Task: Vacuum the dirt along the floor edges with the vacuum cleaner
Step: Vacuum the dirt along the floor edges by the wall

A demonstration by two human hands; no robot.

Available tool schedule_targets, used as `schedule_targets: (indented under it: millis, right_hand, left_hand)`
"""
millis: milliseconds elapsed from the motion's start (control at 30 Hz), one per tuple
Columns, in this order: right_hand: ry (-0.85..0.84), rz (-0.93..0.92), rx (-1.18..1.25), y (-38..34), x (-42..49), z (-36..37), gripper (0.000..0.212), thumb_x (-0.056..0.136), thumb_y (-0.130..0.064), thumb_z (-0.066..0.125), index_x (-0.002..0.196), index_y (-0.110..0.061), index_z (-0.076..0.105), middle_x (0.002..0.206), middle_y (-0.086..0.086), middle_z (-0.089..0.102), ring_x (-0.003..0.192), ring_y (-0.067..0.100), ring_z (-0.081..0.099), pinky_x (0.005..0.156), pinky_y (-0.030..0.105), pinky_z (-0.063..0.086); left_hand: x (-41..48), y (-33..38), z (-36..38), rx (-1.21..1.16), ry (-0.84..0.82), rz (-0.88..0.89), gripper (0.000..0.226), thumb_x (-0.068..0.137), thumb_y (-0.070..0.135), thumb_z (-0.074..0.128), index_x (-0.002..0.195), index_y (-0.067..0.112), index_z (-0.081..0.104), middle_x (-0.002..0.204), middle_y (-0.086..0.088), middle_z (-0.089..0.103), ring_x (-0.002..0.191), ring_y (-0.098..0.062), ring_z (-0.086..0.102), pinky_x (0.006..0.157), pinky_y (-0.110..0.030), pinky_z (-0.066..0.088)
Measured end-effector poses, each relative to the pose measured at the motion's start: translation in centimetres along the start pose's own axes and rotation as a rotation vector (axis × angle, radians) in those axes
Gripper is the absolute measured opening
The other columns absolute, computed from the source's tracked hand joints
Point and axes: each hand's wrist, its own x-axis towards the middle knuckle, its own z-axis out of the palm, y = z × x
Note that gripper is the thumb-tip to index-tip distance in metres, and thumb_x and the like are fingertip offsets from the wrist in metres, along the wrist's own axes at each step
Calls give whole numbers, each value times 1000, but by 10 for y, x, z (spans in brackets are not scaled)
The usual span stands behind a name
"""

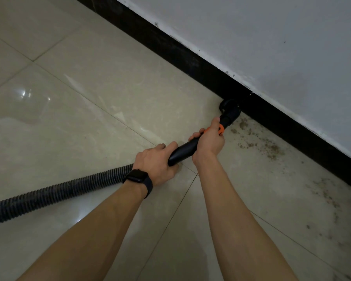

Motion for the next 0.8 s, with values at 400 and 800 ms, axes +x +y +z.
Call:
schedule_targets:
  millis: [400,800]
  right_hand:
    - [-5,39,-37,35,-53,-20,31,100,-43,64,97,-13,59,52,-4,53,39,14,49,43,27,47]
    - [79,76,42,66,-103,-43,47,104,-58,44,92,-13,50,60,1,53,40,15,51,45,27,49]
  left_hand:
    - [-58,-24,-8,91,-111,17,34,82,52,51,106,31,37,87,7,50,71,-27,59,61,-33,44]
    - [-104,-46,-23,186,-185,117,35,85,61,46,102,31,39,85,5,60,68,-26,61,63,-35,51]
